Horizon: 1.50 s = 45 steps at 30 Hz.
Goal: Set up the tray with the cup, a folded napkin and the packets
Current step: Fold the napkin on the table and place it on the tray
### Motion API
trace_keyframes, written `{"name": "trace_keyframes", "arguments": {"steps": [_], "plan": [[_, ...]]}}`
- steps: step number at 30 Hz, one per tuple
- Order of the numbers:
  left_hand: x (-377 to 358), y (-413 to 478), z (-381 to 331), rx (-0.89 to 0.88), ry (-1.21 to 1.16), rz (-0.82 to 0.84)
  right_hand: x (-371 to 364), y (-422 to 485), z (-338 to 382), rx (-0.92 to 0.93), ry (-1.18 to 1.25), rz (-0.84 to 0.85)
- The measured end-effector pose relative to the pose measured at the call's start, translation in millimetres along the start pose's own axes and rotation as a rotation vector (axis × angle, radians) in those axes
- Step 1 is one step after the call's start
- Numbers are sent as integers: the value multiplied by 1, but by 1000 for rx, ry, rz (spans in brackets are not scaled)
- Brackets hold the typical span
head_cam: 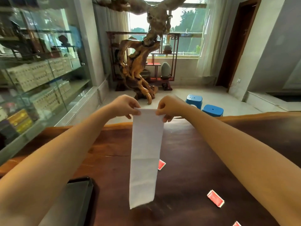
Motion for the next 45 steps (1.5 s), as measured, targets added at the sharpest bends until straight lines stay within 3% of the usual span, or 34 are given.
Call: {"name": "trace_keyframes", "arguments": {"steps": [7, 13, 19, 25, 38, 45], "plan": [[14, 21, 9, -150, 125, -213, -7, 25, 3, 30, -47, -294], [-46, -45, 58, -141, 118, -207, -86, -30, -18, 78, 24, -292], [-176, -182, 132, 107, -9, -167, -228, -135, -42, 38, 68, -97], [-253, -282, 150, 273, -44, -59, -318, -240, -48, -162, 270, 49], [-299, -373, 144, 395, -79, 69, -355, -322, -44, -162, 347, 326], [-248, -302, 144, 307, -204, 12, -321, -248, -59, -112, 408, 222]]}}
Point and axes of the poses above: each hand's wrist, its own y-axis towards the middle knuckle, its own x-axis out of the back of the hand, z = x × y, the point moved 1 cm from there along y, towards the middle knuckle, and after that the axes turned 8 degrees about -y, right-handed, at the moved point
